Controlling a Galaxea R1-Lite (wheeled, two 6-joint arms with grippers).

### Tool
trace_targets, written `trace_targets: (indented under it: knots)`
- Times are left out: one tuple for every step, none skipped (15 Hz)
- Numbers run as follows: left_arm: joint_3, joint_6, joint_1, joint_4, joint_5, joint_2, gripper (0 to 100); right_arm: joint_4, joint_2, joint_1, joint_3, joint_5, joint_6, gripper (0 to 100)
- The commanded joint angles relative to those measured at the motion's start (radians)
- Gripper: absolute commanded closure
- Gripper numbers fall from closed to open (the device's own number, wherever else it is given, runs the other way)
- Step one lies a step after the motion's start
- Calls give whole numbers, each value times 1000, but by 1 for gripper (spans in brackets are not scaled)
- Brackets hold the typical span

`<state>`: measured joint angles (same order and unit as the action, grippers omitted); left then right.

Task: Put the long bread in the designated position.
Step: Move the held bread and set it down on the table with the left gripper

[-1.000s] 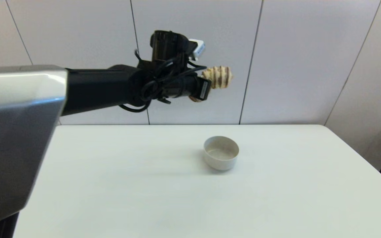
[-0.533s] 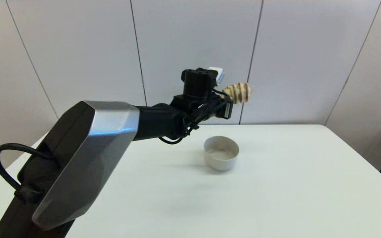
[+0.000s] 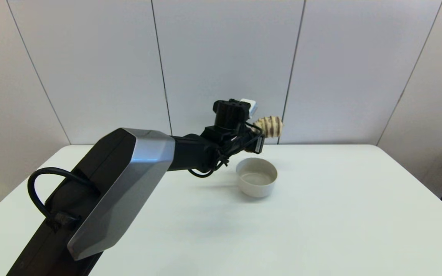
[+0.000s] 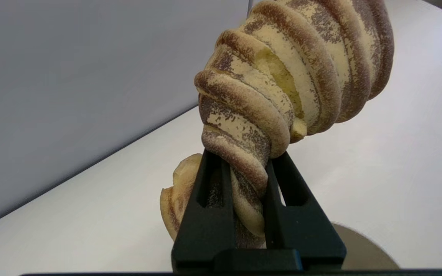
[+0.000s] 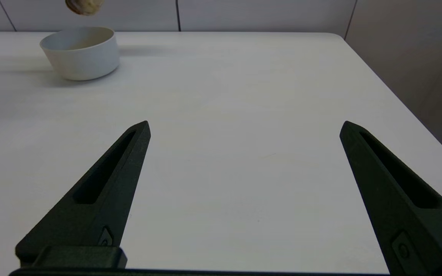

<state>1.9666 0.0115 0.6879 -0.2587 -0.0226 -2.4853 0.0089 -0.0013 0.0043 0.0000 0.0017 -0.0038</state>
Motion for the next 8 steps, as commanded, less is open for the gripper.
trace_targets:
  knots:
    - [0,-4,-21,-2,0,0,100,0,1,0,0,1,-1,0]
    - [0,-1,-24,-7,10,2,100,0,1,0,0,0,-1,0]
    - [0,-2,-25,-11,30,2,100,0,1,0,0,1,-1,0]
    - [0,-7,-30,-8,32,3,0,0,1,0,0,1,-1,0]
    - [0,-25,-36,1,33,5,0,0,1,0,0,0,-1,0]
    - [0,-33,-41,12,36,6,0,0,1,0,0,1,-1,0]
    - [0,-34,-41,15,39,6,0,0,1,0,0,0,-1,0]
    - [0,-34,-42,15,39,6,0,0,1,0,0,0,-1,0]
